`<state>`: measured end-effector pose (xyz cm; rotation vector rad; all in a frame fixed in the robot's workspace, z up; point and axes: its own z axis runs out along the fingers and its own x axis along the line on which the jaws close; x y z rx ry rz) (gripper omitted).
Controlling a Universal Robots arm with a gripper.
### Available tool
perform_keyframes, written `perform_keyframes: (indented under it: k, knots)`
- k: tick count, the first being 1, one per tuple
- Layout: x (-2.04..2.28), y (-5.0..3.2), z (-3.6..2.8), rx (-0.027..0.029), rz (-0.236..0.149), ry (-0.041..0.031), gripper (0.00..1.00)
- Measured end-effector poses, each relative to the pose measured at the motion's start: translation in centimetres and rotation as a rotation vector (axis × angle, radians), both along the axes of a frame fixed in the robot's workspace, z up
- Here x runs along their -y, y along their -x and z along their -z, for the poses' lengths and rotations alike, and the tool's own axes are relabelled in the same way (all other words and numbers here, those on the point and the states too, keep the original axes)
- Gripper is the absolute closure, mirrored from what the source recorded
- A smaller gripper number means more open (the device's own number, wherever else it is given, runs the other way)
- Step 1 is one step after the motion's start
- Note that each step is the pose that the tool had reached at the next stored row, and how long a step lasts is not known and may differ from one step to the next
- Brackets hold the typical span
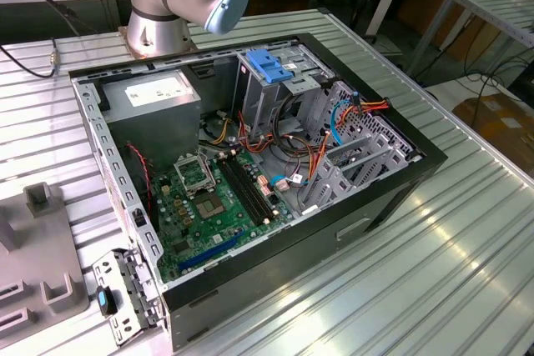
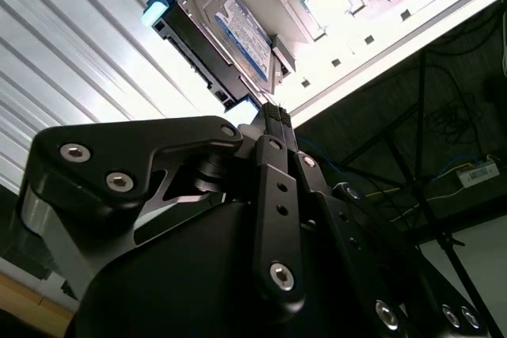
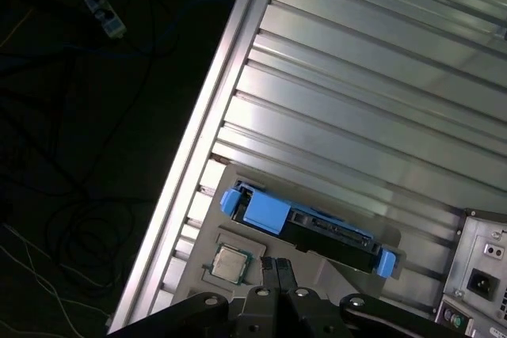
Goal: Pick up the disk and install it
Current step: 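Pick up the disk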
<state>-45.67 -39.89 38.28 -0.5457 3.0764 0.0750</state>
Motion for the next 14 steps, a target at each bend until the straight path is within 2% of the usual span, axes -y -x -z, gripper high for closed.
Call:
perform_keyframes:
  k: [14]
  knots:
    - [0.0,0.0,0.0,0.0,-0.014,0.0001,0.89]
